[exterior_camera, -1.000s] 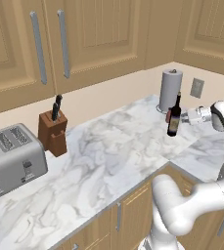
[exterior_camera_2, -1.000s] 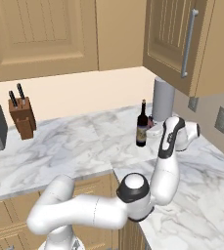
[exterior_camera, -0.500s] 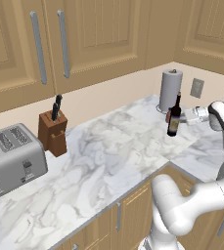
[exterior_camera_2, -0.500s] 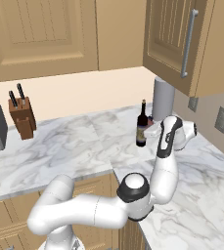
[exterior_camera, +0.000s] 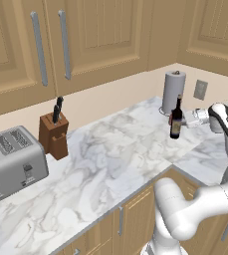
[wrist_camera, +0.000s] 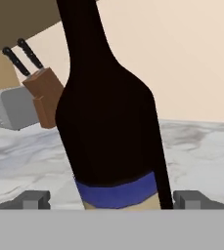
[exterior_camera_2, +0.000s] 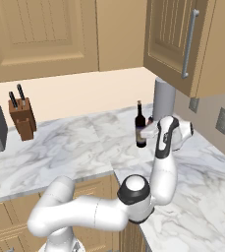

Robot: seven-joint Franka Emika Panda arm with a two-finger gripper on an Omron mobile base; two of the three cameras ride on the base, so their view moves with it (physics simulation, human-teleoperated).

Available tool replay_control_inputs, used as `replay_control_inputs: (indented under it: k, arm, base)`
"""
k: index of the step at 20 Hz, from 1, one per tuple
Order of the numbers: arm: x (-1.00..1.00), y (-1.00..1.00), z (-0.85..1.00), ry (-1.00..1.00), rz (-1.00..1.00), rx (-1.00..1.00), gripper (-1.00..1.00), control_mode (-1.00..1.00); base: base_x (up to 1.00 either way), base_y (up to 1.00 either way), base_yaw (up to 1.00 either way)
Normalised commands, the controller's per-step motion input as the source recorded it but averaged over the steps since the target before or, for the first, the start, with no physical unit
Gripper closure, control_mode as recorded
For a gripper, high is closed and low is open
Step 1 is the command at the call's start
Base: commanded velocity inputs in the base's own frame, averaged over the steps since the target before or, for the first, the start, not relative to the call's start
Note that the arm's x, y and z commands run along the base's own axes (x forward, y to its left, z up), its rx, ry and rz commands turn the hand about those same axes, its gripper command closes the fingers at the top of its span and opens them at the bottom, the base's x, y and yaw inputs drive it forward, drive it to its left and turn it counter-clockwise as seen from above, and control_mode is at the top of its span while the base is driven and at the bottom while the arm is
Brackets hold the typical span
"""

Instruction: Place the drinks on the dining counter in a tight cluster.

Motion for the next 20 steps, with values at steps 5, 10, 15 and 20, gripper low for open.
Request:
replay_control_inputs:
  k: [5,10,15,20]
  arm:
    - [0.0,0.19,0.0,0.0,0.0,0.0,-1.0,-1.0]
    - [0.1,0.08,0.0,0.0,-0.09,0.0,-1.0,-1.0]
    - [0.18,0.01,0.0,0.0,-0.14,0.0,-1.0,-1.0]
    - [0.0,-0.02,0.0,0.0,0.01,0.0,1.0,-1.0]
  base:
    - [0.0,0.0,0.0]
    - [0.0,0.0,0.0]
    - [0.0,0.0,0.0]
    - [0.0,0.0,0.0]
